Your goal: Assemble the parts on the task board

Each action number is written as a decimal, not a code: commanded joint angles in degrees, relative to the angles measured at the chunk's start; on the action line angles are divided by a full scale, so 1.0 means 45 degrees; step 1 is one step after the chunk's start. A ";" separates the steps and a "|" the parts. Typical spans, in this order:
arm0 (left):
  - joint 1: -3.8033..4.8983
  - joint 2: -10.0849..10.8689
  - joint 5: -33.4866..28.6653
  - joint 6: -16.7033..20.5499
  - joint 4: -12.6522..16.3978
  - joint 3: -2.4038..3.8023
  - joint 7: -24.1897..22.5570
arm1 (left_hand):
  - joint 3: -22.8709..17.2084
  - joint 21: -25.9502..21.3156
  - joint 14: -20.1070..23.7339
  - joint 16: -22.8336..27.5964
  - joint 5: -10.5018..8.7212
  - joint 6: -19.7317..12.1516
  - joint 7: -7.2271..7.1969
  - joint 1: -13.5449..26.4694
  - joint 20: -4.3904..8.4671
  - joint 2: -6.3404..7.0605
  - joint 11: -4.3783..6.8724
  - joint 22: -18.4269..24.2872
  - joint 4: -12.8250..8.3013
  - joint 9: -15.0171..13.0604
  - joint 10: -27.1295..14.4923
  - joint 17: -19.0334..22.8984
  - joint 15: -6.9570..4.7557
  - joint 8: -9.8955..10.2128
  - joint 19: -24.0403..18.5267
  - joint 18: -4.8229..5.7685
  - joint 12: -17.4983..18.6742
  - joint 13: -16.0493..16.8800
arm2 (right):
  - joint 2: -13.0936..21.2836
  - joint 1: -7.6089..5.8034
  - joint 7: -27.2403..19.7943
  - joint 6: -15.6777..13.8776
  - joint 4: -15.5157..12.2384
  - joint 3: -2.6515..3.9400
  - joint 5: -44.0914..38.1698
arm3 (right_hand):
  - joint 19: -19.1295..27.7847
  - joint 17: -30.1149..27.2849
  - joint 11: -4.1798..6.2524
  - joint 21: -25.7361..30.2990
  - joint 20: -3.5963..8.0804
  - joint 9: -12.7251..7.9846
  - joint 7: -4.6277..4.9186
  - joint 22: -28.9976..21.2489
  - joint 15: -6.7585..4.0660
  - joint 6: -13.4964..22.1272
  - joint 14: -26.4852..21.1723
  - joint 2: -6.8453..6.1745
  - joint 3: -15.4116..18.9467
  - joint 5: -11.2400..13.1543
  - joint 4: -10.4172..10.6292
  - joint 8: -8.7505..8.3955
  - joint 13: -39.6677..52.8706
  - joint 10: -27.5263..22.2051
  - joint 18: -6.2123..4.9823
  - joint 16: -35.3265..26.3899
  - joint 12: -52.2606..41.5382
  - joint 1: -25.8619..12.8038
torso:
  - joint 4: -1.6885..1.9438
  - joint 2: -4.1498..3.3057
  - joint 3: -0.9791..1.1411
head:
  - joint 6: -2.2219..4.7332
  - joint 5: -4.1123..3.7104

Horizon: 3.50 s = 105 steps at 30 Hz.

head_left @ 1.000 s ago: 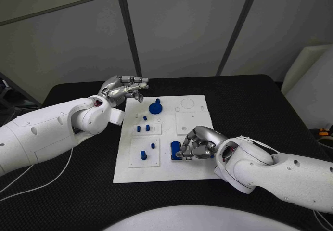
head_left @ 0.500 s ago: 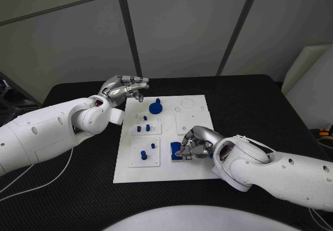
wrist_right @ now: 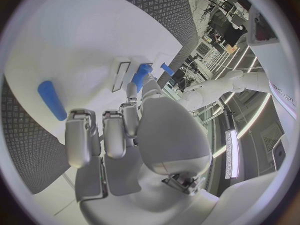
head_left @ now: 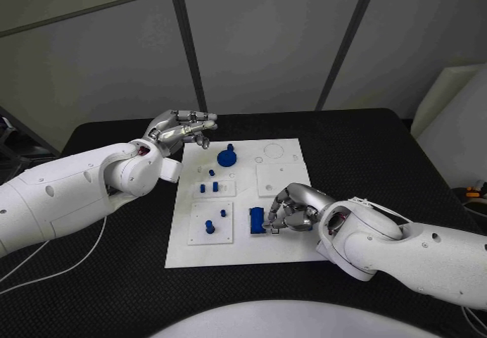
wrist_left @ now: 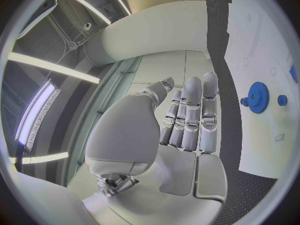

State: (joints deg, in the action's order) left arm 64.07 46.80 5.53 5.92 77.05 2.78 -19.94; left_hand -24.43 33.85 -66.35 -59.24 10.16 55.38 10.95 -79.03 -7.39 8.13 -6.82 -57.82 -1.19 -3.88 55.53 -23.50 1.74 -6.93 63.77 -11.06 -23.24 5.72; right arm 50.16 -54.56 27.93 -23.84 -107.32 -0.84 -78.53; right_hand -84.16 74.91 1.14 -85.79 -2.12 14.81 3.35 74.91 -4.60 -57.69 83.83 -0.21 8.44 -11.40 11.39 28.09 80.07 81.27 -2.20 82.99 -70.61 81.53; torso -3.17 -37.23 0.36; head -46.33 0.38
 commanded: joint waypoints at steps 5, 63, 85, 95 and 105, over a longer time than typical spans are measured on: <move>0.0001 0.0034 -0.0037 -0.0128 -0.0017 0.0007 -0.0034 | 0.0066 -0.0039 0.0075 0.0013 0.0070 -0.0067 -0.0024 0.0079 -0.0035 -0.0056 -0.0010 0.0017 0.0016 -0.0009 -0.0080 0.0020 0.0057 -0.0072 -0.0010 0.0132 -0.0023 -0.0016 | 0.1269 -0.0019 -0.1991 -0.1257 -0.0721 0.0007 0.0995 | -0.0119 0.0316 -0.0426 0.0198 -0.0221 -0.0464 0.0453 0.2059 0.0334 0.0795 0.0776 0.0055 0.0273 -0.1052 0.0664 -0.1078 -0.1735 -0.0139 0.0086 -0.0153 0.0281 -0.0813 | -0.0087 0.0030 0.0011 | 0.0057 -0.0036; -0.0242 0.0165 -0.0036 -0.0152 0.0064 0.0004 -0.0086 | 0.0063 -0.0057 0.0086 -0.0003 0.0075 -0.0085 -0.0021 0.0087 -0.0040 -0.0086 -0.0012 0.0033 0.0025 -0.0010 -0.0104 0.0050 0.0060 -0.0094 -0.0008 0.0129 -0.0059 -0.0025 | 0.1572 0.0107 0.1223 0.2588 0.0303 -0.0019 -0.3486 | -0.0360 0.0603 -0.0194 -0.0014 -0.0154 -0.0424 0.0193 0.2341 0.0167 -0.0860 0.0826 -0.0013 0.0867 -0.1639 0.0436 -0.2375 -0.1870 -0.0148 0.0159 -0.0022 0.0741 0.0769 | -0.0154 0.0066 -0.0009 | -0.0096 -0.0392; -0.0242 0.0246 -0.0036 -0.0147 0.0116 0.0004 -0.0081 | 0.0069 -0.0060 0.0087 -0.0006 0.0074 -0.0099 -0.0013 0.0096 -0.0042 -0.0079 -0.0016 0.0036 0.0027 -0.0007 -0.0114 0.0055 0.0062 -0.0092 -0.0007 0.0130 -0.0063 -0.0027 | 0.1419 0.0254 0.2464 0.2743 -0.0024 -0.0021 -0.4447 | -0.0433 0.0694 -0.0042 -0.0061 -0.0040 -0.0032 0.0027 0.2424 0.0044 -0.1199 0.0845 0.0113 -0.0564 -0.3726 0.0705 -0.2764 -0.1845 -0.0121 0.0182 -0.0016 0.0916 0.1383 | -0.0154 0.0079 -0.0001 | -0.0089 -0.0368; -0.0242 0.0207 -0.0036 -0.0144 0.0089 0.0004 -0.0077 | 0.0069 -0.0060 0.0087 -0.0006 0.0074 -0.0099 -0.0013 0.0096 -0.0042 -0.0079 -0.0016 0.0036 0.0027 -0.0007 -0.0114 0.0055 0.0062 -0.0092 -0.0007 0.0130 -0.0063 -0.0027 | 0.1631 0.0244 0.2752 0.1327 -0.0581 -0.0012 -0.3074 | -0.0485 0.0735 -0.0011 -0.0109 0.0020 0.0194 0.0000 0.2481 0.0005 -0.1199 0.0854 -0.0050 -0.1389 -0.3482 0.0851 -0.2780 -0.1840 -0.0078 0.0200 0.0000 0.0966 0.1517 | -0.0146 0.0078 -0.0012 | -0.0059 -0.0328; -0.0241 0.0198 -0.0036 -0.0129 0.0099 0.0005 -0.0070 | 0.0069 -0.0060 0.0087 -0.0006 0.0074 -0.0099 -0.0013 0.0096 -0.0042 -0.0079 -0.0016 0.0036 0.0027 -0.0007 -0.0114 0.0055 0.0062 -0.0092 -0.0007 0.0130 -0.0063 -0.0027 | 0.1519 0.0227 0.2121 -0.0776 -0.1015 0.0001 -0.1824 | -0.0505 0.0732 -0.0015 -0.0125 0.0016 0.0385 -0.0003 0.2505 0.0010 -0.1227 0.0855 -0.0401 -0.1860 -0.2986 0.1077 -0.2792 -0.1810 -0.0026 0.0206 -0.0011 0.0967 0.1236 | -0.0126 0.0067 -0.0024 | -0.0064 -0.0348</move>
State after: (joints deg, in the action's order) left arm 62.90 47.75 5.53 5.84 77.37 2.76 -19.94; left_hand -24.42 33.85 -66.15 -59.24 10.16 55.38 10.95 -79.03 -7.38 8.13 -6.82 -57.73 -1.19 -3.88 55.53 -23.34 1.94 -7.15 63.77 -11.05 -23.24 5.65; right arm 57.19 -53.46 38.57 -21.85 -111.57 -0.86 -90.80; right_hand -83.84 74.91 0.05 -86.03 -2.43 15.04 3.43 74.93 -4.10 -62.92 83.95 -1.63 0.41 -25.13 16.23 15.29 76.57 80.17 -2.20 83.02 -66.25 87.04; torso -3.83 -36.88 0.24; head -46.61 -1.01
